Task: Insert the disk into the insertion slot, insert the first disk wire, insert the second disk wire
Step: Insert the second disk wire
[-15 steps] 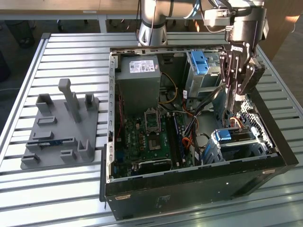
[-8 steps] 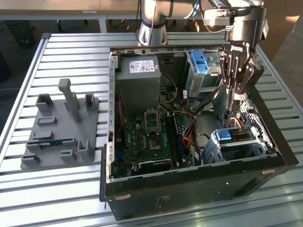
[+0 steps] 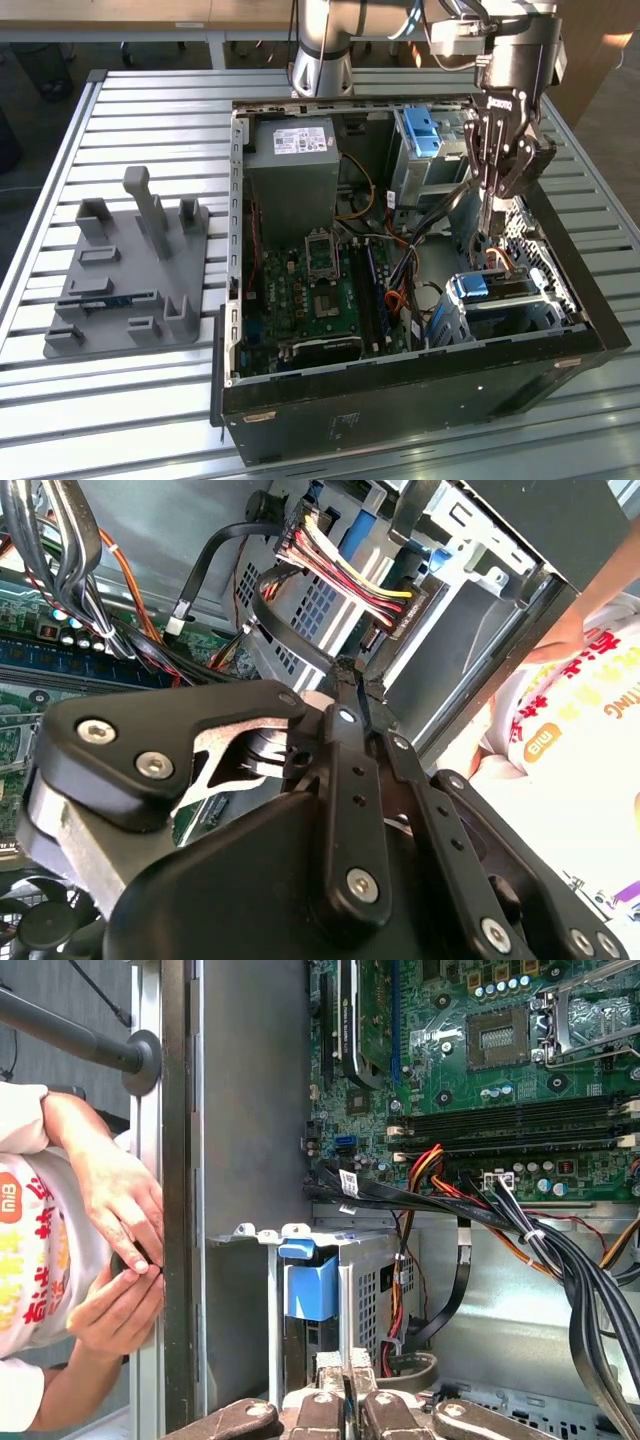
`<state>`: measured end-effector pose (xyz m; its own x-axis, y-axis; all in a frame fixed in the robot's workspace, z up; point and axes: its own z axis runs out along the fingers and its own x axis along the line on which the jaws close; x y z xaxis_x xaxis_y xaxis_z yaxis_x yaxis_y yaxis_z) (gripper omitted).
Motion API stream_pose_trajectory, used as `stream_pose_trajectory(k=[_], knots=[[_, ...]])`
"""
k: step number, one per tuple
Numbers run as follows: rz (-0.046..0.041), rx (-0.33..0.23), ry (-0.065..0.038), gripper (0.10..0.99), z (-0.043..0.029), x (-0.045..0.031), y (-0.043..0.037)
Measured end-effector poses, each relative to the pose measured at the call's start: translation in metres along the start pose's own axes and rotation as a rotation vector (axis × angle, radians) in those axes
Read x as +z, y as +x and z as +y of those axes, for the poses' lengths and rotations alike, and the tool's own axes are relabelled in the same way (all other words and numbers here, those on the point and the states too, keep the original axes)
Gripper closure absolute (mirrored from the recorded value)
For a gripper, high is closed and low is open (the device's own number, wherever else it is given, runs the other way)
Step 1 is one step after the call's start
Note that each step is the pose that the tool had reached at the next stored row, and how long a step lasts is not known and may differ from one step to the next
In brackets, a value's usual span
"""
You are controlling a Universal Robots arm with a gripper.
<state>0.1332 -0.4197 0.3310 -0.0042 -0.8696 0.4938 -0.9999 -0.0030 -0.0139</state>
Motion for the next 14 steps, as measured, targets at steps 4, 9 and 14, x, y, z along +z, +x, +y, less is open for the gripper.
stream_pose_trajectory(k=[4, 9, 14], knots=[[0.0000, 0.000, 0.000, 0.937, 0.0000, 0.0001, 0.0000], [-0.0002, 0.000, 0.000, 0.937, 0.0000, 0.0002, -0.0001], [-0.0001, -0.007, -0.011, 0.937, -0.0082, 0.0006, 0.0003]])
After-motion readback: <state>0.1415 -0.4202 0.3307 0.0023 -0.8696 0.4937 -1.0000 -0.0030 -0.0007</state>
